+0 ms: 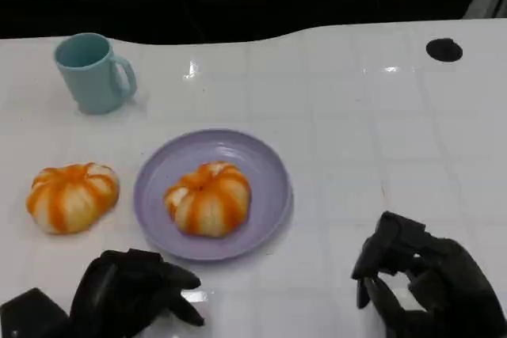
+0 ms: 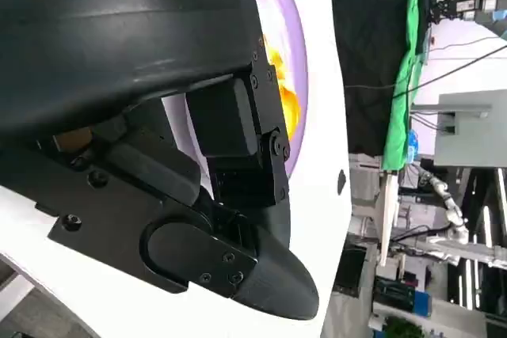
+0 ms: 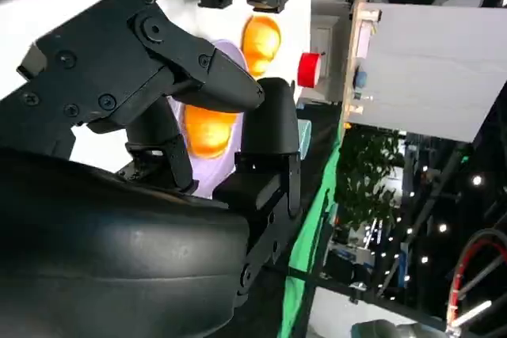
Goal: Grasp the bread from the table and place it into the plate.
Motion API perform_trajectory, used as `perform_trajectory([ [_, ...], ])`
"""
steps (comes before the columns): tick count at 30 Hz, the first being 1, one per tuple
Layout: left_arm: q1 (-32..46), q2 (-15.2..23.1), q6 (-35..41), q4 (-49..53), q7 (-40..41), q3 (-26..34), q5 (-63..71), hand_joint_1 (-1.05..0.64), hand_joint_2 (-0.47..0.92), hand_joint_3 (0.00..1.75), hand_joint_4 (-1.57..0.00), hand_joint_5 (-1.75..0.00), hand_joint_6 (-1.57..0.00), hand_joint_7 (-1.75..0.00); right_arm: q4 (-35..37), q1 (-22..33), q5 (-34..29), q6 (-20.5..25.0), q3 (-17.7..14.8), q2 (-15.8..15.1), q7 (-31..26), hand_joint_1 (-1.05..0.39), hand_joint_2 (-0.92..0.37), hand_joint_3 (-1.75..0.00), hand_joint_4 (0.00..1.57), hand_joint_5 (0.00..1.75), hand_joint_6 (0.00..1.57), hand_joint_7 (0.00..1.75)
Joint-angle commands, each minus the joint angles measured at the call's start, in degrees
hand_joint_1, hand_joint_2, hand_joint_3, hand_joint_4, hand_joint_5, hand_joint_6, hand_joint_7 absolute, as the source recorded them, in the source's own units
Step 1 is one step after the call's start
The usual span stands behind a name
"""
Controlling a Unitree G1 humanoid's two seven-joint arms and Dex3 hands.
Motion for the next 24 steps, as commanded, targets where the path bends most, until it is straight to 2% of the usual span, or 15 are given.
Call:
perform_trajectory([
  [1, 0.8, 0.9, 0.6, -0.8, -0.3, 0.4, -0.8, -1.05, 0.87, 0.0, -1.53, -0.56, -1.57, -0.18, -1.3, 2.0, 1.0, 0.0, -1.3, 0.2, 0.5, -0.31, -0.48, -1.21, 0.74, 1.75, 0.59, 1.64],
  [13, 1.4, 1.8, 0.9, -1.2, -0.5, 0.5, -0.9, -1.05, 0.87, 0.0, -1.54, -0.56, -1.57, -0.18, 1.7, 0.8, -0.1, -2.1, -3.4, 2.9, 0.2, -0.3, -0.47, -1.22, 0.74, 1.75, 0.59, 1.71],
  [24, 0.8, 2.5, 0.9, 0.1, -1.9, 1.2, -2.0, -1.05, 0.87, 0.0, -1.53, -0.56, -1.57, -0.17, 5.3, -0.9, -0.2, -5.1, -3.9, 3.8, 1.2, -0.3, -0.46, -1.23, 0.75, 1.75, 0.58, 1.72],
])
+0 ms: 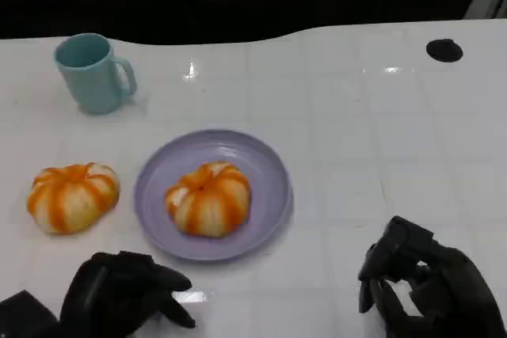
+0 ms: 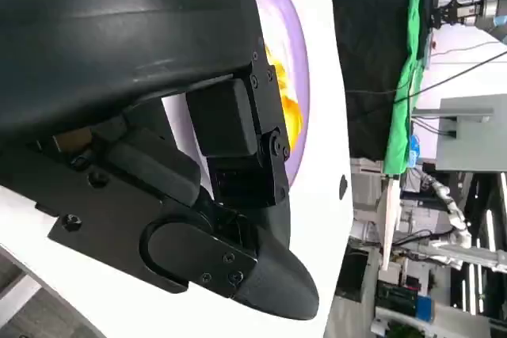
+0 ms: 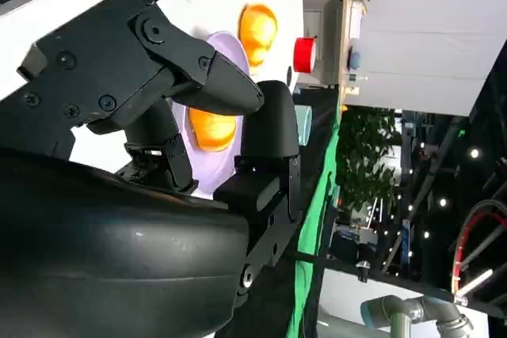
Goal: Grasp the bread from the table and place it into the plate.
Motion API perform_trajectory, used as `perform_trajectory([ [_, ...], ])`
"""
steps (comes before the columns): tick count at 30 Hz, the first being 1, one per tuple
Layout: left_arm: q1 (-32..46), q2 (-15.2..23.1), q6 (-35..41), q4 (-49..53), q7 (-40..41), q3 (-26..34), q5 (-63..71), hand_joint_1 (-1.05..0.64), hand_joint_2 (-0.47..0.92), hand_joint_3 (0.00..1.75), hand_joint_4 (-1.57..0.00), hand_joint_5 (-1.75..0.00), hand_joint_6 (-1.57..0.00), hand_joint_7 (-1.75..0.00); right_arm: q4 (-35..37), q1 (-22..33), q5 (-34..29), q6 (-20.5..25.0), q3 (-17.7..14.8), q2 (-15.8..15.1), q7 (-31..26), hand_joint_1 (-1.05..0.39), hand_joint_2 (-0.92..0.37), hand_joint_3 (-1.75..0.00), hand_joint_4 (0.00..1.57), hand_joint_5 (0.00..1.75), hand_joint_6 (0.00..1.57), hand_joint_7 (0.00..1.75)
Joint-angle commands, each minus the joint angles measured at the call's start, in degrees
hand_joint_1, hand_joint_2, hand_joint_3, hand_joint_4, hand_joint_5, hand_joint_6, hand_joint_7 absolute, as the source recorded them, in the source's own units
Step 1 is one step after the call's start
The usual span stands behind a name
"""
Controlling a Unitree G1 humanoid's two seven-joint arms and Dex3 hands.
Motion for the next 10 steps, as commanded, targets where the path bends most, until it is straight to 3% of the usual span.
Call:
perform_trajectory([
  [1, 0.0, 1.2, 0.2, 0.8, -1.4, 0.8, -1.0, -1.05, 0.87, 0.0, -1.52, -0.56, -1.57, -0.17, 1.2, -0.9, -0.6, -1.6, -1.3, 0.0, -0.3, -0.31, -0.46, -1.23, 0.75, 1.75, 0.58, 1.72],
  [10, -0.2, 1.6, 0.2, 1.4, -1.8, 1.4, -0.9, -1.05, 0.88, 0.0, -1.51, -0.56, -1.57, -0.15, 2.3, -1.5, -1.5, -2.8, -1.6, 0.5, -0.2, -0.33, -0.46, -1.22, 0.76, 1.75, 0.6, 1.69],
])
